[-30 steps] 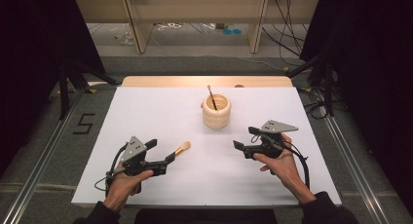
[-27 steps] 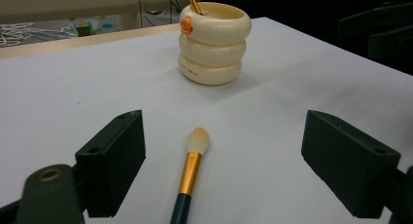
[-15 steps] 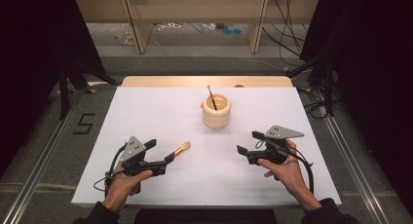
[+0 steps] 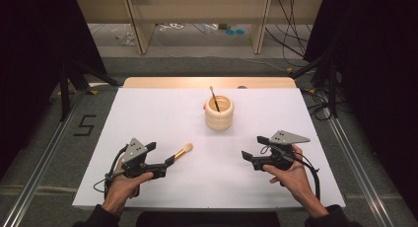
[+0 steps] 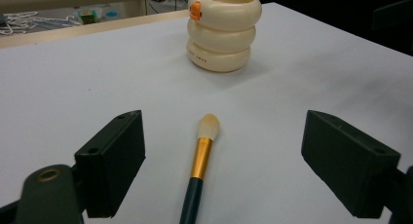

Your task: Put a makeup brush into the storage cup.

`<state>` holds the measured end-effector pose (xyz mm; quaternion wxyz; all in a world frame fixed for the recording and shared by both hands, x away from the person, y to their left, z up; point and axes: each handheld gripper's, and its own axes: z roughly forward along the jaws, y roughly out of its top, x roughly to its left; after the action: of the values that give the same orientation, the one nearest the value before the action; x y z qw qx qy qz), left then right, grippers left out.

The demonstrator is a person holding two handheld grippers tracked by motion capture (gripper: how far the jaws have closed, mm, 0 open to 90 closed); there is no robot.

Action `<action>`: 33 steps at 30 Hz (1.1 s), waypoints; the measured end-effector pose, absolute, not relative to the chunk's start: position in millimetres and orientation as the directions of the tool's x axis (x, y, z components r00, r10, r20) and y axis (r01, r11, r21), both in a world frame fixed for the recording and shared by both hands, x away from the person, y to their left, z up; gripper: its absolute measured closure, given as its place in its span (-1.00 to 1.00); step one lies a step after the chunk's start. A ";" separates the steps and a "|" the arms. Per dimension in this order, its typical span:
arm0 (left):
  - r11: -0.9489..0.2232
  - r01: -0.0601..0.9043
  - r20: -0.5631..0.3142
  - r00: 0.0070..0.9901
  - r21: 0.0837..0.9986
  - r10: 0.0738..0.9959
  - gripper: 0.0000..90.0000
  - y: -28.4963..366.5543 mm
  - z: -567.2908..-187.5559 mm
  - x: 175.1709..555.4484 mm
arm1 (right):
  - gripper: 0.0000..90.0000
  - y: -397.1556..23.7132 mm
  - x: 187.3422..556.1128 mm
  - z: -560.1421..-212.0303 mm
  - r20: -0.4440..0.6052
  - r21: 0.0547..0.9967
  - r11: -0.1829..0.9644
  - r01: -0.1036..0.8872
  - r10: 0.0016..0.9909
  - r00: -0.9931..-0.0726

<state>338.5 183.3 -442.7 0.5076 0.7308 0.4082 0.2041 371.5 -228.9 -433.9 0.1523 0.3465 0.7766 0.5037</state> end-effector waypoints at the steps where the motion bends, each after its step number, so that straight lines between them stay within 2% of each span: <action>1: -0.157 0.390 -0.115 0.589 0.907 0.800 -0.65 184.0 -442.8 339.6 | -0.60 -228.7 370.6 -434.2 0.114 0.885 0.257 0.389 0.690 -0.715; 12: -0.230 0.480 -0.123 0.597 0.847 0.793 -0.65 183.6 -445.7 343.5 | -0.60 -232.1 364.7 -433.8 0.118 0.875 0.267 0.404 0.692 -0.712; 19: -0.346 0.512 -0.080 0.639 0.786 0.765 -0.65 184.9 -443.6 354.3 | -0.59 -235.9 359.3 -435.9 0.123 0.873 0.265 0.410 0.693 -0.710; 21: -0.411 0.521 -0.041 0.654 0.748 0.755 -0.64 184.2 -443.0 360.5 | -0.59 -236.1 358.0 -436.4 0.126 0.873 0.266 0.410 0.688 -0.715; 32: -0.500 0.577 -0.045 0.682 0.645 0.730 -0.58 174.2 -444.7 377.8 | -0.58 -233.0 353.7 -438.0 0.120 0.879 0.267 0.394 0.676 -0.727; 33: -0.535 0.574 -0.031 0.699 0.620 0.714 -0.57 175.2 -443.4 380.0 | -0.59 -232.9 352.4 -437.0 0.125 0.873 0.276 0.403 0.672 -0.730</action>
<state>380.0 175.2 -443.4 0.3081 0.8687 0.3709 0.1137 352.4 -232.9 -437.0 0.1358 0.3415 0.7871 0.4955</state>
